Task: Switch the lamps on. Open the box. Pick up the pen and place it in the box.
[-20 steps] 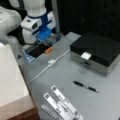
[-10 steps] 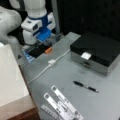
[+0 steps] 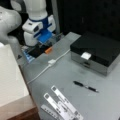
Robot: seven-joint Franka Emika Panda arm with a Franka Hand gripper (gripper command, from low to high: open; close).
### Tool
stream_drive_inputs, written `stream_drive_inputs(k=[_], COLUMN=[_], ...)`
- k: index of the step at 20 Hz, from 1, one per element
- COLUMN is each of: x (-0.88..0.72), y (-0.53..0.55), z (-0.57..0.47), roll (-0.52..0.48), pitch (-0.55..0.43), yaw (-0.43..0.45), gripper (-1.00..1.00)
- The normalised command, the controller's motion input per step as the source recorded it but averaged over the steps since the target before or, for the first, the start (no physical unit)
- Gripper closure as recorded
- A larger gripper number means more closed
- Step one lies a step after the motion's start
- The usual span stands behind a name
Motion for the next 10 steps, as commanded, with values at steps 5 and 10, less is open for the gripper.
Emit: stream_drive_inputs(k=[5, 10], x=[-0.15, -0.16], y=[0.11, 0.17], z=[-0.30, -0.33], roll=[0.077, 0.063], pitch=[-0.130, -0.126], yaw=[-0.054, -0.052], gripper=[1.00, 1.00])
